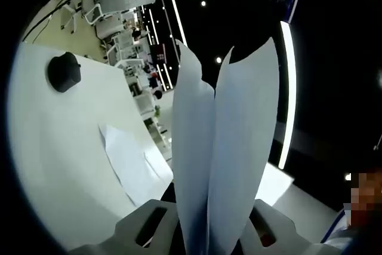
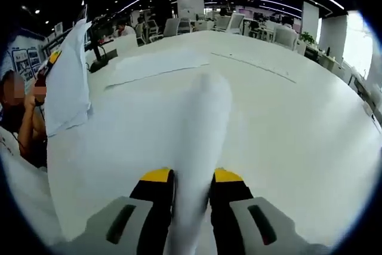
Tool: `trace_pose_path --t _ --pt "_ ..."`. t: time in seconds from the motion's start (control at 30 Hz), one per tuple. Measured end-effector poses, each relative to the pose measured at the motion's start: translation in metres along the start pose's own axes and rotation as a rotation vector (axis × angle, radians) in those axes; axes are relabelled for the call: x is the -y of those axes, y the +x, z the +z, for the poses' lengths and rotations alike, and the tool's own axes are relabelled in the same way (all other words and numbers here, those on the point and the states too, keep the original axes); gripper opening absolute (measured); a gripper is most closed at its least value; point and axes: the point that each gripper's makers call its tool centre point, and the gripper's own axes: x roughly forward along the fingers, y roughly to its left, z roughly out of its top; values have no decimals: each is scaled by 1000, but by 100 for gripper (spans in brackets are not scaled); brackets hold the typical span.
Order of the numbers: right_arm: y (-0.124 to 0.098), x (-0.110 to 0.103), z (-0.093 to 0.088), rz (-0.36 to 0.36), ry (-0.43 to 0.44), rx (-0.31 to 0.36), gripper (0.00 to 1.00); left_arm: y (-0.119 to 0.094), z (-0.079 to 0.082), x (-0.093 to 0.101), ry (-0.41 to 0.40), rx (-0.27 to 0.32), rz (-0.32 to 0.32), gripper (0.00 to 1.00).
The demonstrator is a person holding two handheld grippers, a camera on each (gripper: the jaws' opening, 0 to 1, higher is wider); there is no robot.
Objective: Organize the stack of printing papers by aligning and flattening the scattered papers on the table
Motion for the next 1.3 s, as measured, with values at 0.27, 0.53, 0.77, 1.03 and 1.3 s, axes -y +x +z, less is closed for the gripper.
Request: trace_pose_path --t 0.27,0.53,0.77,1.03,1.3 --pt "-11 -7 19 97 176 85 16 -1 0 0 0 2 -1 6" --pt "-29 -5 42 84 173 167 16 -1 2 0 1 -1 -2 6" --pt "-37 -2 53 48 137 183 16 0 1 0 1 -1 -1 6" --pt "-48 -3 69 38 134 233 16 1 -1 1 2 -4 1 6" --pt "-59 -5 87 52 157 287 16 1 -2 1 3 -6 4 6"
